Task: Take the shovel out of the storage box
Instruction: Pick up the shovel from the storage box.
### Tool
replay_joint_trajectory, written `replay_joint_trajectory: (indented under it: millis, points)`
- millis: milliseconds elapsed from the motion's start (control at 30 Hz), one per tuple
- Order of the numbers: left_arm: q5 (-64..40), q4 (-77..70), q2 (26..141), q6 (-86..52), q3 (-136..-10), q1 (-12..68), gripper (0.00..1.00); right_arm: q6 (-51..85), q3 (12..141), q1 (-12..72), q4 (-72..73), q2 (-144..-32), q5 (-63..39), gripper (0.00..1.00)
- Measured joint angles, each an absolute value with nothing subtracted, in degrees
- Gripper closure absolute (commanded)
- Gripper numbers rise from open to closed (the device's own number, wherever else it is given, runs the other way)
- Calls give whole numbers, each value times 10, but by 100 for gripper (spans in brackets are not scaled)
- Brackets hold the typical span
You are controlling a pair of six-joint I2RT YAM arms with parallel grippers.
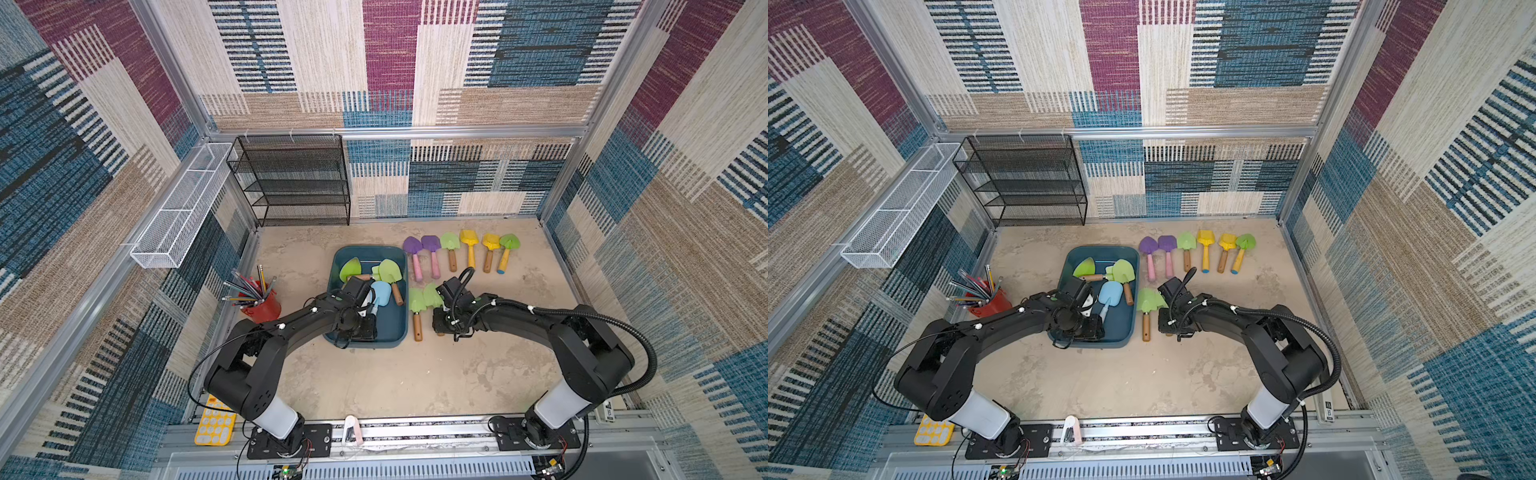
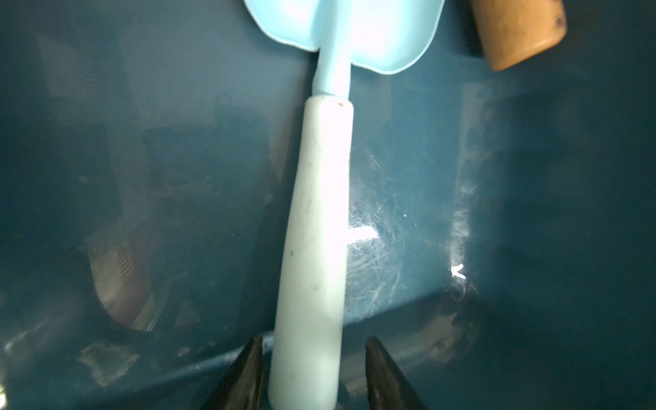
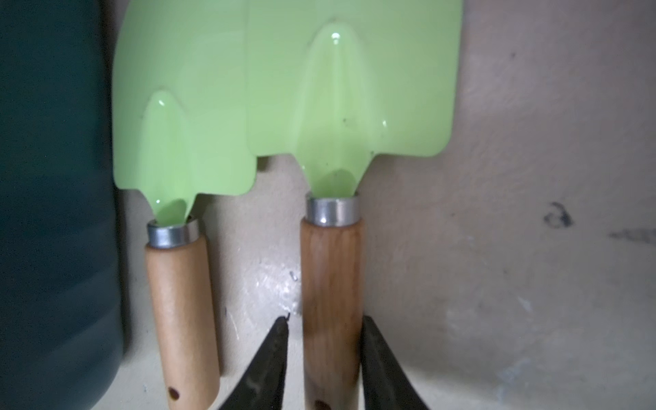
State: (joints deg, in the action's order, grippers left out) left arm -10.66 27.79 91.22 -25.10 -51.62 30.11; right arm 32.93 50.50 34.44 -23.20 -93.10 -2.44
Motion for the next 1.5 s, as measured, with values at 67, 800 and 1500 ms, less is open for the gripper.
replay_joint_trajectory:
  millis: [67,800,1500]
  points:
    - [-107,278,917,-251,-519,301,52,329,506,344,-239,-917,-23,53]
    - [-90,282,952,-239,-551,309,94,329,486,347,-230,-787,15,51]
    - [-110,316,902,-253,-588,297,100,327,482,349,-157,-768,-51,45]
